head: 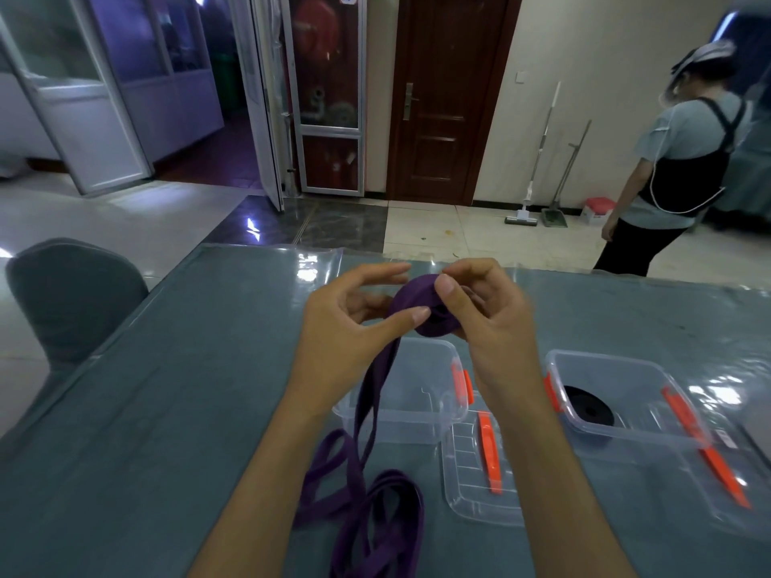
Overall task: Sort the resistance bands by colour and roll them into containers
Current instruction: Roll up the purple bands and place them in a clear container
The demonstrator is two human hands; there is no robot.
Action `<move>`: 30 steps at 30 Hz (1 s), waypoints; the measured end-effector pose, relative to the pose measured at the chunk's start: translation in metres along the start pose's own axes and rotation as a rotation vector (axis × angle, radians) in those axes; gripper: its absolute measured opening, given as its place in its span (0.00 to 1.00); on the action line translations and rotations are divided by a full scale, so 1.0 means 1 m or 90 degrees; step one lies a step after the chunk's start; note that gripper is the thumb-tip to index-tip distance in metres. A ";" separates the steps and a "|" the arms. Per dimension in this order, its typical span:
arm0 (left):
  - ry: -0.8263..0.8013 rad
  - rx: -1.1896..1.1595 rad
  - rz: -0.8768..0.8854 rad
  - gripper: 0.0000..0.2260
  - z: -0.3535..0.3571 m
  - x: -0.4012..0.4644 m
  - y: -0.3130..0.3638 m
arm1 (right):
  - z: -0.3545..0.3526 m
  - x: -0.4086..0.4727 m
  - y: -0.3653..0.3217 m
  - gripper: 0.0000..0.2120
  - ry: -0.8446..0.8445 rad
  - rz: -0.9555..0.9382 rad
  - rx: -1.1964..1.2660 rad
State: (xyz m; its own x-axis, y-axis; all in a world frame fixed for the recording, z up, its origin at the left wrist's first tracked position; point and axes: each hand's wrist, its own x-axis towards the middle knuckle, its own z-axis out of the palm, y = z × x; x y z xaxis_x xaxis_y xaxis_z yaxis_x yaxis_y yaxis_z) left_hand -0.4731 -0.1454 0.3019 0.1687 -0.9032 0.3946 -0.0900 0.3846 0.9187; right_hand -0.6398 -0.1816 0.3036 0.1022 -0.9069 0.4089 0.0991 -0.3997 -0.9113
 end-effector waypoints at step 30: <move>-0.015 0.003 0.091 0.21 -0.009 0.039 0.053 | -0.014 0.030 -0.041 0.14 -0.109 0.003 0.051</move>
State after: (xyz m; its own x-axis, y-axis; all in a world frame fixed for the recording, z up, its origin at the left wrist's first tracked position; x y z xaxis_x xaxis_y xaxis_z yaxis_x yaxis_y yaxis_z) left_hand -0.4627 -0.1591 0.3658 0.1305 -0.8439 0.5204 -0.1166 0.5082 0.8533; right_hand -0.6547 -0.1941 0.3522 0.2690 -0.8699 0.4134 0.1754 -0.3778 -0.9091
